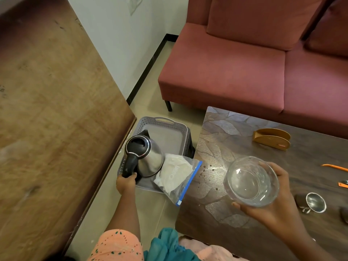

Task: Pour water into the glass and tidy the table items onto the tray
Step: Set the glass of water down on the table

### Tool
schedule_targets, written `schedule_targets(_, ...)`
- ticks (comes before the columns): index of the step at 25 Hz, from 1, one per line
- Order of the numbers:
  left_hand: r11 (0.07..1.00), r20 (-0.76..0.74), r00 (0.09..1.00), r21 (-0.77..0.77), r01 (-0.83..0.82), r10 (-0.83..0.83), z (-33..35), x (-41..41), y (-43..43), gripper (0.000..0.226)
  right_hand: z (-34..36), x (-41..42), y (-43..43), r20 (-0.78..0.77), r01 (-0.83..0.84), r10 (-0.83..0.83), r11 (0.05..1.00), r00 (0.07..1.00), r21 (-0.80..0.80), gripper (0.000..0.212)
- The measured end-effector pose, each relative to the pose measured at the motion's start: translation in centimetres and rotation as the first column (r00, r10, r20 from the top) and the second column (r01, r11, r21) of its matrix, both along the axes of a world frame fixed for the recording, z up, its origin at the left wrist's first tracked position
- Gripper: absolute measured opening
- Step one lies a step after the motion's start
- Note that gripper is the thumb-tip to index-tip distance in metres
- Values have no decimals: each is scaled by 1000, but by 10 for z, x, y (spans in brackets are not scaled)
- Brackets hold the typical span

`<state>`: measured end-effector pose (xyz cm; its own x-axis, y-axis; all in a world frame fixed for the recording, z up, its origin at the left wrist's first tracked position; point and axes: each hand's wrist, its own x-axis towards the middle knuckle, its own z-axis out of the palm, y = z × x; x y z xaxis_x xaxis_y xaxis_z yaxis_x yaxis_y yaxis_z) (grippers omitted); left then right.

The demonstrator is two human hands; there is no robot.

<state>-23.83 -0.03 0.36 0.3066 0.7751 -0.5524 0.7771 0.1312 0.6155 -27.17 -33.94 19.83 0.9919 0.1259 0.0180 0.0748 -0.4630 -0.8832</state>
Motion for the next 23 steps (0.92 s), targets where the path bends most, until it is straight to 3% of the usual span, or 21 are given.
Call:
schedule_targets(2,997,0,999,-59,-49,49,4,-2,-1,54,-2,0,-1,13,-1,1,1000,1000,4,90)
schedule_targets(4,971,-9,980,-139,-197,197,13,0,-8,63,-4,0,-3,25,2,-2,1000,1000,6,91)
schedule_targets(6,861,-11,896,-274,-429,443,36,5,-26,62,-9,1,-7,16,18,-18,1000,1000,24,92)
schedule_targets(7,789,-13,862,-395,-470,507,51,7,-41,55,-11,0,-10,12,24,-25,999,1000,33,92)
schedule_targets(9,765,36,929,-579,-282,369,90,11,-81,47,-15,0,-15,22,28,-29,999,999,46,92)
schedule_targets(11,740,178,984,-661,121,-2,130,8,-120,54,-17,0,-21,25,20,-22,998,999,53,92)
schedule_targets(12,655,267,949,-689,311,-170,145,6,-136,62,-15,-1,-24,27,13,-15,999,1000,53,92)
schedule_targets(14,427,412,843,-730,533,-346,167,1,-162,85,-14,-2,-35,35,-1,-1,999,999,52,92)
schedule_targets(16,275,491,776,-742,611,-396,181,-6,-185,103,-12,-4,-46,35,-4,3,999,999,54,93)
schedule_targets(18,204,526,739,-739,642,-421,187,-11,-205,97,-10,-5,-56,41,-6,3,998,999,70,92)
schedule_targets(21,160,542,725,-743,650,-425,190,-18,-234,70,-9,-9,-75,41,2,-6,996,999,89,86)
schedule_targets(23,174,527,735,-750,639,-426,191,-20,-252,63,-10,-11,-89,34,9,-12,996,999,91,84)
